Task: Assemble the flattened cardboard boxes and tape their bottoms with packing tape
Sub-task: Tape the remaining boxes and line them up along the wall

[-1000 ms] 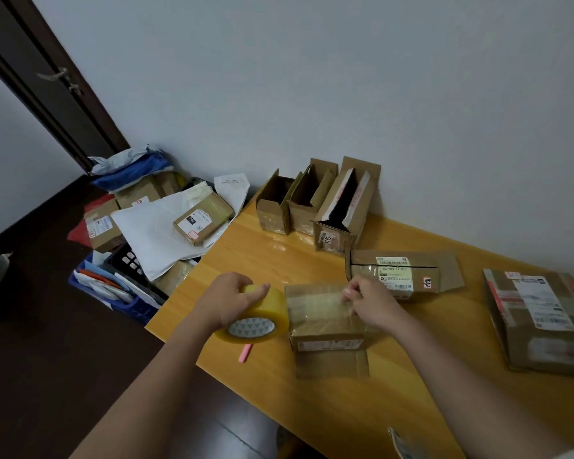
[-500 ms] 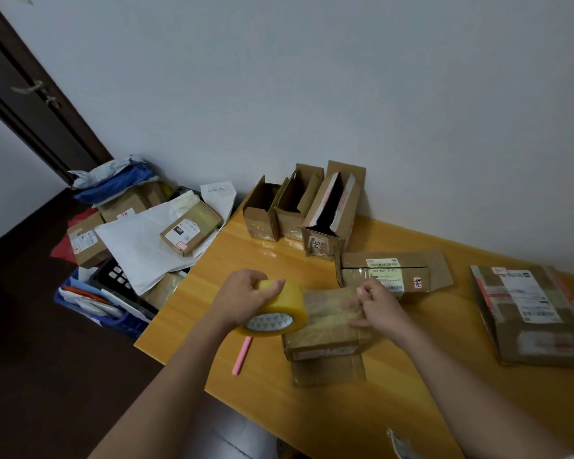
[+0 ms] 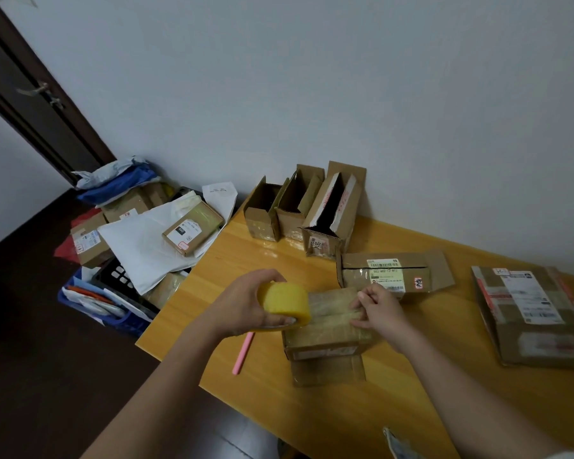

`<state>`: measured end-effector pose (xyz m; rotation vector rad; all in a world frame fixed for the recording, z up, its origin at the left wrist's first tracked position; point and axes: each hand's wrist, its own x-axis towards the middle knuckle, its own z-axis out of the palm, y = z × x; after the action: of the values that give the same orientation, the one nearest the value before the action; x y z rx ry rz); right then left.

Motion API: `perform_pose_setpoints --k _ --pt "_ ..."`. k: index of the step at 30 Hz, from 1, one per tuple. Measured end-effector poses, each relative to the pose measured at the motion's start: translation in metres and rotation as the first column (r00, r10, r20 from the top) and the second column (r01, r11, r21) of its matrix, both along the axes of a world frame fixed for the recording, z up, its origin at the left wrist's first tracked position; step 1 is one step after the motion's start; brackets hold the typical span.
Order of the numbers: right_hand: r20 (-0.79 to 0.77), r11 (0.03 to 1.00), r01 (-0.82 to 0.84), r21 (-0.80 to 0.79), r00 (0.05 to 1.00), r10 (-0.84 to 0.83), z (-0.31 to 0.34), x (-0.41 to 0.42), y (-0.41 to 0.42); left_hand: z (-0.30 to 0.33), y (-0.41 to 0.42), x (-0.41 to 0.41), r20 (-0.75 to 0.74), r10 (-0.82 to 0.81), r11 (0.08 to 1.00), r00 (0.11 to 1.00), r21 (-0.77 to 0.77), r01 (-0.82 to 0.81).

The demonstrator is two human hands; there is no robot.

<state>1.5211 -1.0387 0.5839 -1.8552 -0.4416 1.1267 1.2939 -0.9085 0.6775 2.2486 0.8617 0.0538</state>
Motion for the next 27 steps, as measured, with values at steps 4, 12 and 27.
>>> perform_pose_setpoints --k 4,12,27 --pt "-0.065 0.999 0.046 -0.017 0.997 -0.047 0.0 0.006 -0.002 0.004 -0.003 0.017 0.042 0.017 1.0 0.999 -0.018 -0.017" --pt "0.007 0.998 0.042 0.048 0.999 -0.042 -0.001 0.029 -0.013 -0.004 -0.002 0.02 -0.117 0.029 0.998 0.993 0.055 -0.023" --pt "0.13 0.998 0.002 0.068 0.991 -0.011 -0.017 0.038 -0.017 -0.016 -0.009 0.028 -0.103 0.037 0.992 0.994 0.121 -0.025"
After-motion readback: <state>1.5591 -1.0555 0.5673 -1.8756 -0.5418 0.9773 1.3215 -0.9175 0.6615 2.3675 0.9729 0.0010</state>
